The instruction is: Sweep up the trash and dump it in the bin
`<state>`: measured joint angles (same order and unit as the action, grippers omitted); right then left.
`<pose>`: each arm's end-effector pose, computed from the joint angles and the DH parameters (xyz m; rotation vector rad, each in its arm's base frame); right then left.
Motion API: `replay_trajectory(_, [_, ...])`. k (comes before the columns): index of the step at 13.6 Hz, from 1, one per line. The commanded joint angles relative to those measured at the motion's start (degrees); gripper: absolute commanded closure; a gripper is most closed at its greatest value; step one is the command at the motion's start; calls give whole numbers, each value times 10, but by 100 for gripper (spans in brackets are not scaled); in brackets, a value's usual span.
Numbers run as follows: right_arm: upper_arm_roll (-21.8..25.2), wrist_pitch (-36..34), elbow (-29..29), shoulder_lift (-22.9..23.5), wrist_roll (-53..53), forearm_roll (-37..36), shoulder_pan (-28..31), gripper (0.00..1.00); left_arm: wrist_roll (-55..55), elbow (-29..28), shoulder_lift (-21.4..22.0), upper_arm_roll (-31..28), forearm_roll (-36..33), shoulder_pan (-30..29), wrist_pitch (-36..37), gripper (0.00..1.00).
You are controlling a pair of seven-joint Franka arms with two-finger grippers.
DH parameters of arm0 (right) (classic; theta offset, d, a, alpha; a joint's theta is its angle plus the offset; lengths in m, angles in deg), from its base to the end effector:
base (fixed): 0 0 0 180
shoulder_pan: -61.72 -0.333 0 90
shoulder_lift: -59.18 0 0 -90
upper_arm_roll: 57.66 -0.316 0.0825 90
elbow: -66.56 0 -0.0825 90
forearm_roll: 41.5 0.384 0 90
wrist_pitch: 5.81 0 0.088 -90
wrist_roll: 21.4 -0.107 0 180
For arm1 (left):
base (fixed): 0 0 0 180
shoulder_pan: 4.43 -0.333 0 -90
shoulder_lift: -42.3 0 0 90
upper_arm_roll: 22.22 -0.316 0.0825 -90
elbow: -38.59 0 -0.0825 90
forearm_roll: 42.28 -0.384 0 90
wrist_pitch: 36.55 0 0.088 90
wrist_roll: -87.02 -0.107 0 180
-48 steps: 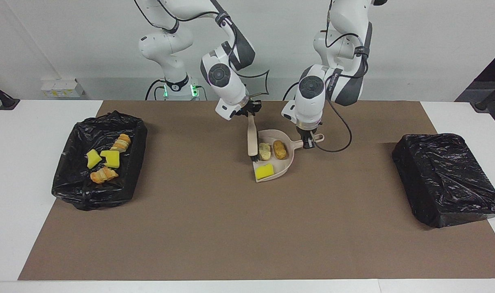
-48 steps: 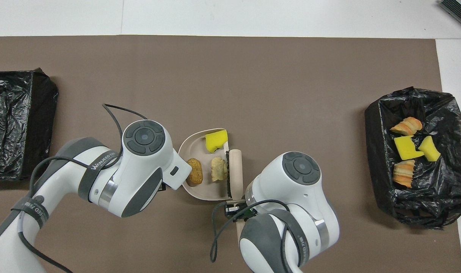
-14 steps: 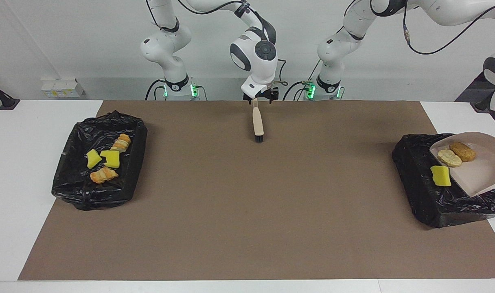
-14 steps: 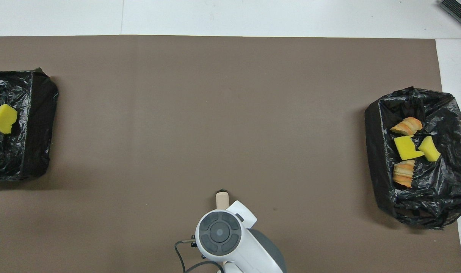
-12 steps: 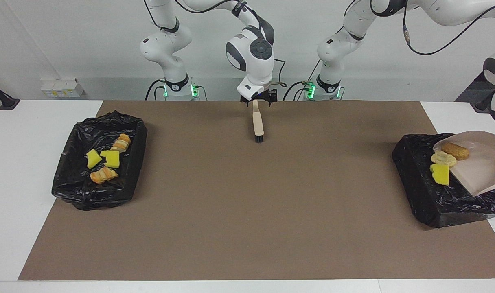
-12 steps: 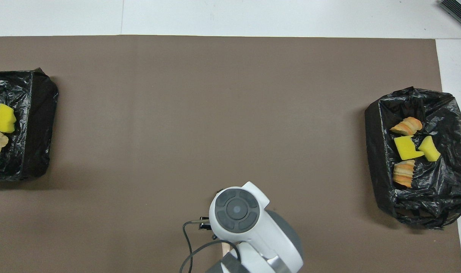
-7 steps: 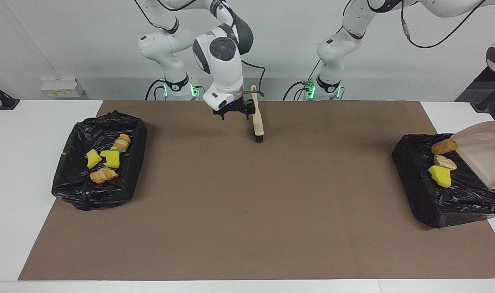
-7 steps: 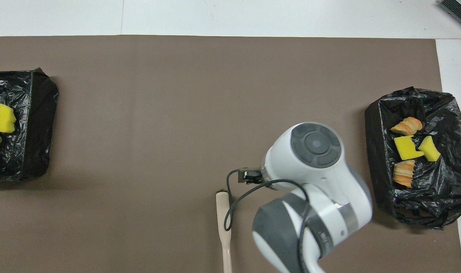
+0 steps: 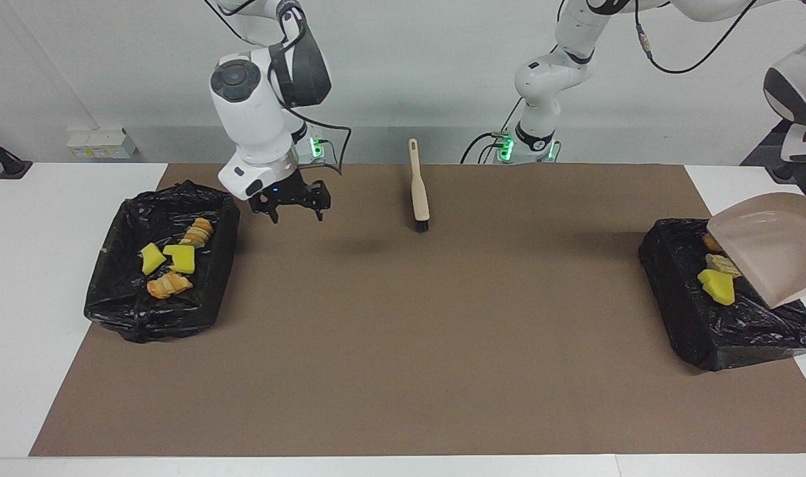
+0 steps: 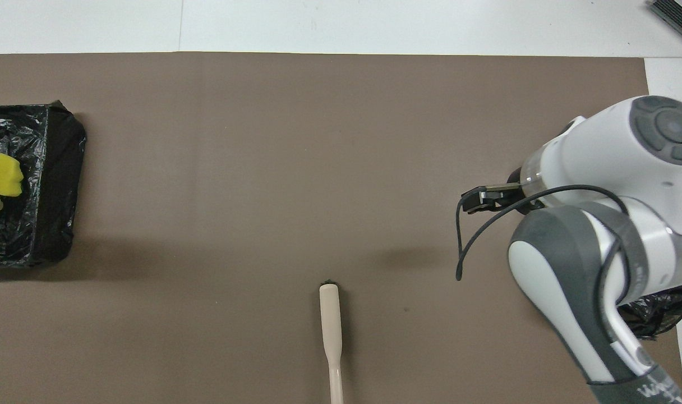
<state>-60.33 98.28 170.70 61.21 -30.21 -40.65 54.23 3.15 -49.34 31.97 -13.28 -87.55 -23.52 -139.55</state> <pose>0.5604 0.1014 0.5081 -3.1311 -0.0308 0.0601 0.6072 0.1783 0.5805 -1.8804 1.6409 0.6449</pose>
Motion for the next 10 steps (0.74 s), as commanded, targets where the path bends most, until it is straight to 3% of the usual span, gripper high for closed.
replay_trajectory(1, [-9,-19,-35,3,33,-30,48,0,47,-8,15,-7,68,52,49,100])
replay_trajectory(5, [-5,-36,-67,2,56,-34,106,0,250,-39,22,-6,208,139,80,100])
replay_trajectory(10, [15,-80,-106,-1,86,-29,119,0,683,-100,5,-5,337,281,41,100])
